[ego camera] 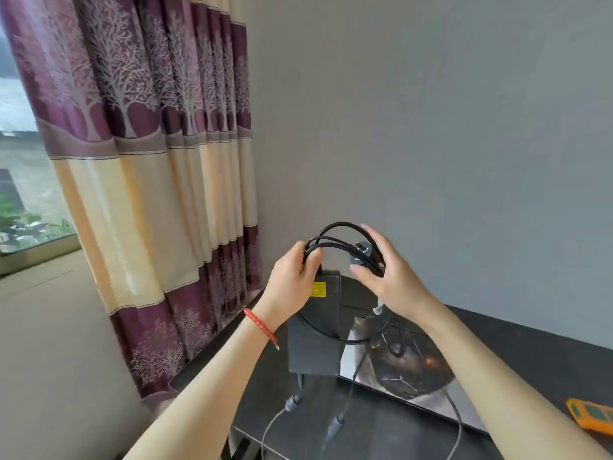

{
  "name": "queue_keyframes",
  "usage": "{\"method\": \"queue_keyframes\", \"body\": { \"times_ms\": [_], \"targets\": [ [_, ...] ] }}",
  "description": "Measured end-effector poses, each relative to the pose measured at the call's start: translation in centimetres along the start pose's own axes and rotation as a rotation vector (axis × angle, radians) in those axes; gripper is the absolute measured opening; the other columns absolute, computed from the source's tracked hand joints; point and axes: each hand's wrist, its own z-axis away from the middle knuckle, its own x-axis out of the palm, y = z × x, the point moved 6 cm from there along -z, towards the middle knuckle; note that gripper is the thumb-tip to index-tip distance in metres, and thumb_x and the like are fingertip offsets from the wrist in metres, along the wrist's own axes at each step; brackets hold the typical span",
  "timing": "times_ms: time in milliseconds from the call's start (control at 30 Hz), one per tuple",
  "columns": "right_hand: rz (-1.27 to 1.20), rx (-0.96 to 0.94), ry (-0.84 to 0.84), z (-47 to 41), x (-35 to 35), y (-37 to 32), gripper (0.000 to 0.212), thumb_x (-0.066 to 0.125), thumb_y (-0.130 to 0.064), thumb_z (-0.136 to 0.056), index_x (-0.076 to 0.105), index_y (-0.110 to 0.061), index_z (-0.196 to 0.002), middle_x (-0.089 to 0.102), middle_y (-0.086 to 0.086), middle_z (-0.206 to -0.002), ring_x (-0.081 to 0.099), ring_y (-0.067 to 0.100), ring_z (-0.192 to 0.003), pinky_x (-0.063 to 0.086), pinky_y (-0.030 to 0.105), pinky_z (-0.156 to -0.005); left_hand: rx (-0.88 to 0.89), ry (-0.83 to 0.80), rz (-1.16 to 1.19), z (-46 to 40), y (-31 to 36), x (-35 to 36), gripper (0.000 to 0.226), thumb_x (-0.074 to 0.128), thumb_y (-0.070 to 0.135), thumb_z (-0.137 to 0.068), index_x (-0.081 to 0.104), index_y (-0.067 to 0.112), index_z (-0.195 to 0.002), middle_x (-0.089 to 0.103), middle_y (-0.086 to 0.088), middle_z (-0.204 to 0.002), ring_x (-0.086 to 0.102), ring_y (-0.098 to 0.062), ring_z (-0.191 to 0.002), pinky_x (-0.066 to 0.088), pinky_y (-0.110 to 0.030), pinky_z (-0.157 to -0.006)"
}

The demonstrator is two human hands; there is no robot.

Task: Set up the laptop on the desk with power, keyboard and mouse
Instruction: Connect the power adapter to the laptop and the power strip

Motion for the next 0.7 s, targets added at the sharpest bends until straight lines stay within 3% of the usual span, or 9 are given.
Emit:
{"method": "queue_keyframes", "body": {
  "times_ms": [67, 200, 367, 467, 533, 700],
  "targets": [
    [0.021, 0.057, 0.02, 1.9, -3.7, 1.9, 0.06, 0.061, -0.028, -0.085, 0.03, -0.037, -0.136, 0.056, -0.022, -0.111, 0.054, -0.004, -0.104, 0.035, 0.011, -0.09, 0.002, -0.027, 0.046, -0.2, 2.0, 3.3, 0.032, 0.04, 0.025, -0.096, 0.044, -0.001, -0.079, 0.045, 0.0, -0.064, 0.036, -0.014, -0.058, 0.031, -0.018, -0.049],
    [0.039, 0.137, 0.149, 5.5, -10.8, 4.6, 0.055, 0.059, -0.024, -0.086, 0.034, -0.028, -0.135, 0.059, -0.018, -0.105, 0.055, -0.008, -0.096, 0.036, 0.006, -0.08, -0.01, -0.093, 0.148, -0.6, 5.5, 10.1, 0.032, 0.039, 0.029, -0.096, 0.048, 0.001, -0.083, 0.05, -0.001, -0.071, 0.042, -0.012, -0.062, 0.036, -0.01, -0.051],
    [0.046, 0.2, 0.278, 8.2, -17.0, 7.7, 0.053, 0.061, -0.02, -0.085, 0.04, -0.031, -0.132, 0.058, -0.019, -0.105, 0.056, -0.001, -0.098, 0.037, 0.009, -0.082, -0.089, -0.168, 0.247, -1.3, 6.9, 17.6, 0.029, 0.038, 0.031, -0.096, 0.048, 0.008, -0.081, 0.052, 0.001, -0.075, 0.046, -0.012, -0.067, 0.039, -0.013, -0.056],
    [0.093, 0.272, 0.276, 9.9, -18.0, 10.5, 0.054, 0.061, -0.019, -0.085, 0.039, -0.03, -0.133, 0.053, -0.028, -0.1, 0.054, -0.011, -0.094, 0.035, -0.004, -0.074, -0.146, -0.206, 0.273, -1.0, 5.7, 21.1, 0.028, 0.038, 0.03, -0.096, 0.045, 0.013, -0.074, 0.05, 0.003, -0.072, 0.044, -0.013, -0.067, 0.039, -0.024, -0.062],
    [0.138, 0.326, 0.293, 10.9, -18.4, 13.1, 0.055, 0.059, -0.019, -0.086, 0.037, -0.029, -0.135, 0.054, -0.023, -0.101, 0.052, -0.013, -0.089, 0.033, -0.008, -0.07, -0.156, -0.245, 0.258, -0.7, 4.5, 23.9, 0.029, 0.038, 0.029, -0.096, 0.042, 0.014, -0.071, 0.046, 0.004, -0.068, 0.041, -0.012, -0.064, 0.036, -0.025, -0.059],
    [0.373, 0.439, 0.221, 11.5, -18.2, 20.2, 0.056, 0.056, -0.019, -0.089, 0.031, -0.029, -0.138, 0.051, -0.002, -0.099, 0.049, 0.014, -0.085, 0.04, 0.027, -0.083, -0.244, -0.366, 0.233, 0.0, -0.7, 30.7, 0.028, 0.037, 0.03, -0.096, 0.043, 0.01, -0.077, 0.044, 0.003, -0.066, 0.04, -0.014, -0.064, 0.035, -0.025, -0.056]
  ]
}}
